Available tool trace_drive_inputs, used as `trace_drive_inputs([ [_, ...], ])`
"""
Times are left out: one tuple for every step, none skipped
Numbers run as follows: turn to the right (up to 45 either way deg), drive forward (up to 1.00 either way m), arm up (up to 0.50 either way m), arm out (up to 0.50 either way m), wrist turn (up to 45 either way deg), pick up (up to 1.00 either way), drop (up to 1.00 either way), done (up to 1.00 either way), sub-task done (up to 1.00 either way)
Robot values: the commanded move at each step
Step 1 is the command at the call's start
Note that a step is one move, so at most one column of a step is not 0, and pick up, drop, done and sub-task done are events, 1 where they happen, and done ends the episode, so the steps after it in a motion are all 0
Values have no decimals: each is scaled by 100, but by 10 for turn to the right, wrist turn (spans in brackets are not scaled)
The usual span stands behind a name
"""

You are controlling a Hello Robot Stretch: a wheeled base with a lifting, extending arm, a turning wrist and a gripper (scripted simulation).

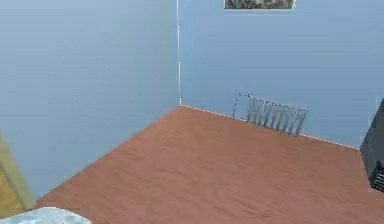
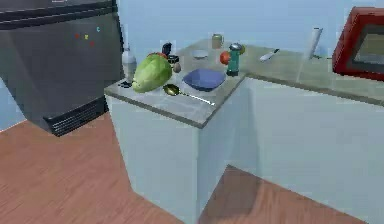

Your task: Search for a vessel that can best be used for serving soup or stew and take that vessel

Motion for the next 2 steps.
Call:
trace_drive_inputs([
  [450,0,0,0,0,0,0,0,0],
  [450,0,0,0,0,0,0,0,0],
])
